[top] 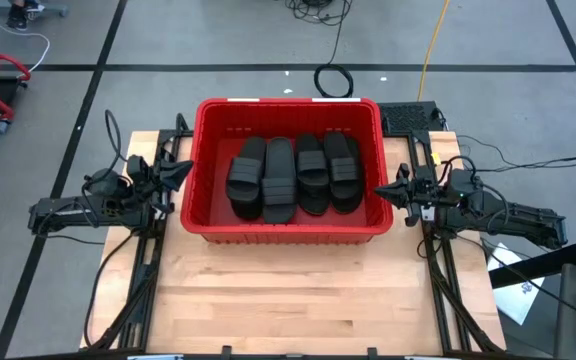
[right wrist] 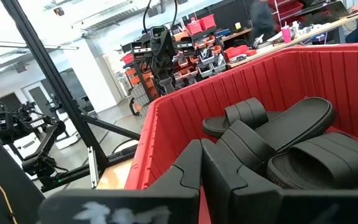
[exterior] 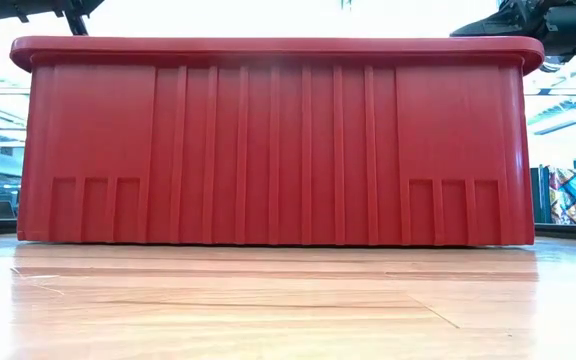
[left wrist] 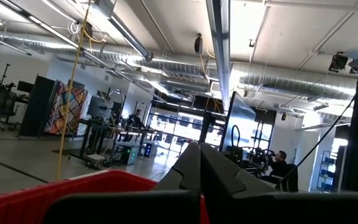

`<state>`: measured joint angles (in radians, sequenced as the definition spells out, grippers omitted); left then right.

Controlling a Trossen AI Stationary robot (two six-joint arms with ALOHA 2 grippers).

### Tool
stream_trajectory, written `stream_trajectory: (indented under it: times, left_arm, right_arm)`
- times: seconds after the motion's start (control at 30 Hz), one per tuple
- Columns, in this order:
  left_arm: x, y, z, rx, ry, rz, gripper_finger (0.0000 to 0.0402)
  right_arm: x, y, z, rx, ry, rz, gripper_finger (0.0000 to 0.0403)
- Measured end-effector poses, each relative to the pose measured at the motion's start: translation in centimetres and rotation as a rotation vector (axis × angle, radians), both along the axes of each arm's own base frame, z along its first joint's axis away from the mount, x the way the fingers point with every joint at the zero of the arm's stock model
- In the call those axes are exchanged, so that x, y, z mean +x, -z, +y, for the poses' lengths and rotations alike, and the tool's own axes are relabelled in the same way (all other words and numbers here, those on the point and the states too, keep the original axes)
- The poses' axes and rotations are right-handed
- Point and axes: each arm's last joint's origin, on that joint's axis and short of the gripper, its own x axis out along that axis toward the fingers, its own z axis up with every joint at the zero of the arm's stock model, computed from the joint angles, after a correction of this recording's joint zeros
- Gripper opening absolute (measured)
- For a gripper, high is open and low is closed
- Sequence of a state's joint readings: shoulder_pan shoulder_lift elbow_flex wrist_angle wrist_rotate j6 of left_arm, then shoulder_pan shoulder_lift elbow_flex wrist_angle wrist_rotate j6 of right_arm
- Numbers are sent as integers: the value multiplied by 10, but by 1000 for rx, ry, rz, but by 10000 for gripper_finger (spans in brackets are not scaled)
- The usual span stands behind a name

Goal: Pick and place slides into bin
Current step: Return to Home Position

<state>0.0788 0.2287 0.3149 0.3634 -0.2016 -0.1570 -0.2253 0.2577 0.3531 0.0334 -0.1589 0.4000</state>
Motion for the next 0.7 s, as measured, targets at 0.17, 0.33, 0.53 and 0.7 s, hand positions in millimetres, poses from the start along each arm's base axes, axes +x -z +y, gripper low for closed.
stream_trajectory:
  times: [0.17,0.33,0.53,0.7]
  left_arm:
    - [0,0,0,0,0,0,18]
    - [0,0,0,0,1,0,23]
    - [0,0,0,0,1,0,24]
    - [0,0,0,0,1,0,24]
  right_arm:
    - [0,0,0,0,0,0,0]
    - [0,0,0,0,0,0,0]
    - [0,0,0,0,0,0,0]
    - [0,0,0,0,0,0,0]
